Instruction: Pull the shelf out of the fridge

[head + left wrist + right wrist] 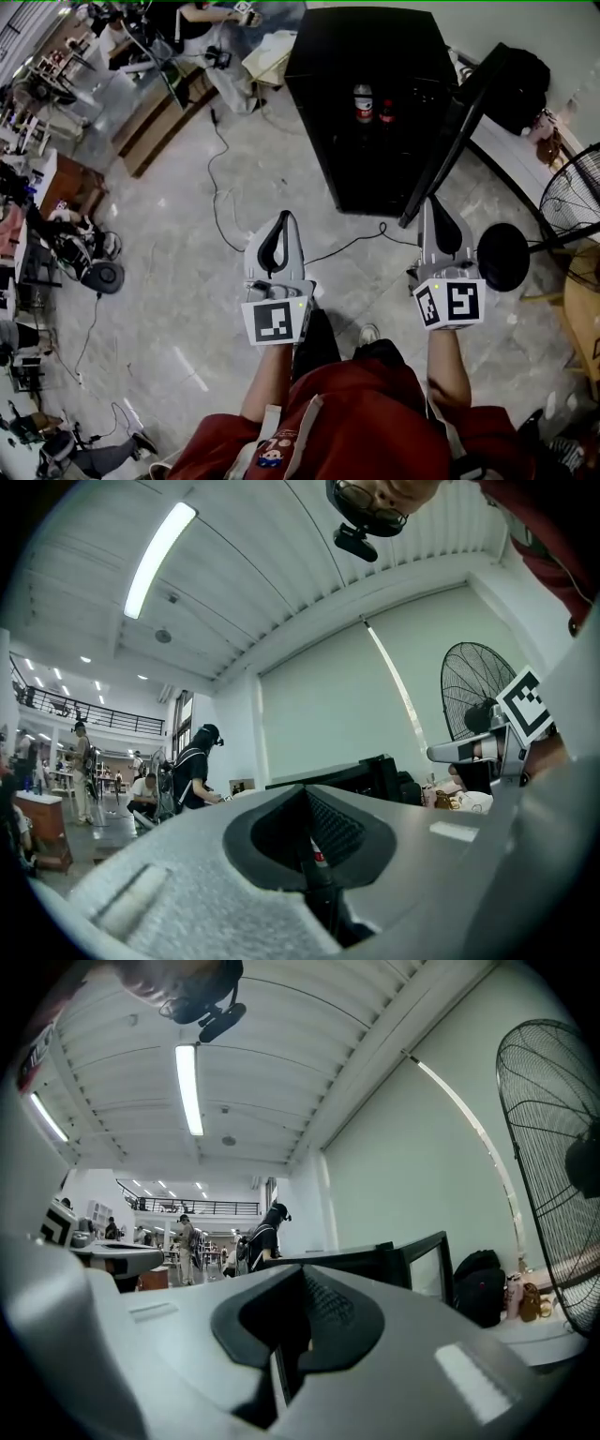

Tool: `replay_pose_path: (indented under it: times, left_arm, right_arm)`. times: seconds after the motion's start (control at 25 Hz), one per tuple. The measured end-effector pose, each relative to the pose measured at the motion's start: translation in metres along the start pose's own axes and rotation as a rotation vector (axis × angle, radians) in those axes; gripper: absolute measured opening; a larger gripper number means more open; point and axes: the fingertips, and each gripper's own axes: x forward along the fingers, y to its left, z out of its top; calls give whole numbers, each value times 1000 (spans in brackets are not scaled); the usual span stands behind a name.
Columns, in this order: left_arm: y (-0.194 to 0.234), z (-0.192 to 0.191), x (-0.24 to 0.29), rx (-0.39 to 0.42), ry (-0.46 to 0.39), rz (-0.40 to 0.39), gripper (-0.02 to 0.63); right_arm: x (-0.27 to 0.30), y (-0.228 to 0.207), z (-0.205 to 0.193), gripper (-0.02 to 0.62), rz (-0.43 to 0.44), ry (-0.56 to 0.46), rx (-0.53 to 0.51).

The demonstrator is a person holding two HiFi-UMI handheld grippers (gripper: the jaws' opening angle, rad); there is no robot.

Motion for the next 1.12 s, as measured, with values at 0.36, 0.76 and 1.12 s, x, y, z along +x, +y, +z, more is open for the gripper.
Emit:
replay_pose_path:
  times: [0.36,0.76,1.12]
  left_arm:
    - [31,-30,53,-49,-63,-141,-3]
    - [96,-76,115,-106,-24,-236,-3]
    - [132,-116,146,-104,-10,-298,-3]
  right_arm:
    - [39,20,-22,-3,-99,24,-26]
    - [109,48,-43,-3,-212,53,-73]
    - [153,63,-85,-3,-278,88,-56]
